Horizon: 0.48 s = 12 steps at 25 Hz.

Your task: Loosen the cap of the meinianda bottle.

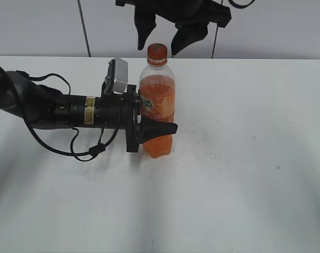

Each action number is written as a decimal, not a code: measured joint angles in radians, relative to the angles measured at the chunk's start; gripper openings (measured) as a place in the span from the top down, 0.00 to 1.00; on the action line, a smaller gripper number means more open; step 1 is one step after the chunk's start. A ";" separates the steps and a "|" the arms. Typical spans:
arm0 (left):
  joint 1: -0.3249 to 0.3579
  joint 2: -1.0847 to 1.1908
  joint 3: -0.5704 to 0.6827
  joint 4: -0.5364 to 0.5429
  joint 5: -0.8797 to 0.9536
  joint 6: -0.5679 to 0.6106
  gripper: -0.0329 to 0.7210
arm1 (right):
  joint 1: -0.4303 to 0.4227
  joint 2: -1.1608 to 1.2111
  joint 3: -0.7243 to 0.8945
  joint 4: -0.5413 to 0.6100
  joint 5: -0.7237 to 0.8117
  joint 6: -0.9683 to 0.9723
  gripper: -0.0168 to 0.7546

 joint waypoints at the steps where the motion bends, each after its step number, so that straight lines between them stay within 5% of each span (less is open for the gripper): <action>1: 0.000 0.000 0.000 0.000 0.000 0.000 0.40 | 0.000 0.000 0.000 0.000 0.000 0.000 0.42; 6: 0.000 0.000 0.000 0.000 0.000 0.000 0.40 | 0.001 0.001 0.000 0.000 0.015 0.000 0.55; 12: 0.000 0.000 0.000 0.000 0.000 0.000 0.40 | 0.001 0.001 0.000 -0.001 0.023 0.000 0.59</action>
